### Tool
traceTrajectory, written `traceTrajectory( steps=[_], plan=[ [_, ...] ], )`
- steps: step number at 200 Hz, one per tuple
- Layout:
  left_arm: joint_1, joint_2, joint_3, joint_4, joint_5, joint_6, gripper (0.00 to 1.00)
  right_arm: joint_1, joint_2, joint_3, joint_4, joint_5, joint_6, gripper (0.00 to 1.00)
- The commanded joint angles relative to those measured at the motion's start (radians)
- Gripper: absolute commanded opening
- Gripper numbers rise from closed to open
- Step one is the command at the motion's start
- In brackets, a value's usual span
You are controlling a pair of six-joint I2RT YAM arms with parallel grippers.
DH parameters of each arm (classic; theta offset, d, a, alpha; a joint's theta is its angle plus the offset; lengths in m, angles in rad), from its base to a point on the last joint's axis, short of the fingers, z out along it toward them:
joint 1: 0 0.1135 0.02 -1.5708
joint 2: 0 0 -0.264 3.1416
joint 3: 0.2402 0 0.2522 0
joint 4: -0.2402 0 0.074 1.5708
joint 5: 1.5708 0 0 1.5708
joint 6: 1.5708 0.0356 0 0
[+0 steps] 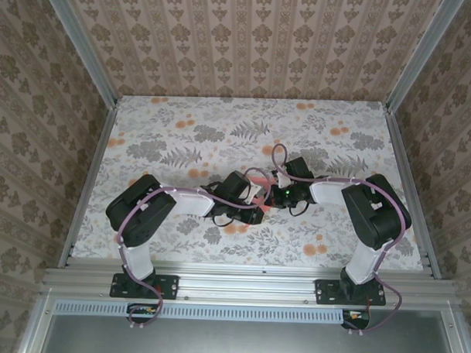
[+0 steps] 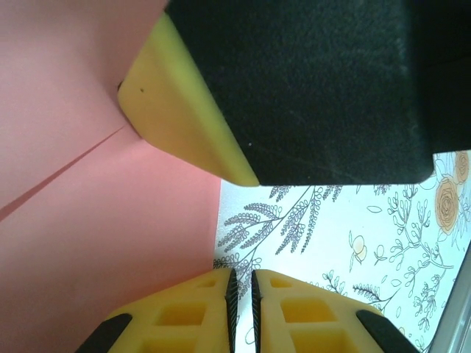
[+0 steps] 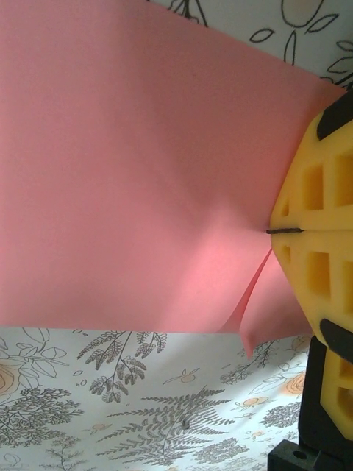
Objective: Fold a paper plane with a square sheet of paper (pick it up from the middle)
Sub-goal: Third fold the triangle at the center of the table.
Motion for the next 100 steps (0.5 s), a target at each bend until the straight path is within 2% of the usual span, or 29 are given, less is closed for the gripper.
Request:
traceTrajectory(
  steps=[1, 100],
  plan=[
    [0.021, -0.021, -0.047, -0.046, -0.019, -0.012, 0.17, 0.0, 0.06, -0.025, -0.186, 0.117, -0.047, 0.01],
    [0.044, -0.111, -0.177, -0.002, 0.023, -0.046, 0.17, -0.001, 0.066, -0.012, -0.226, 0.163, -0.075, 0.0]
  ],
)
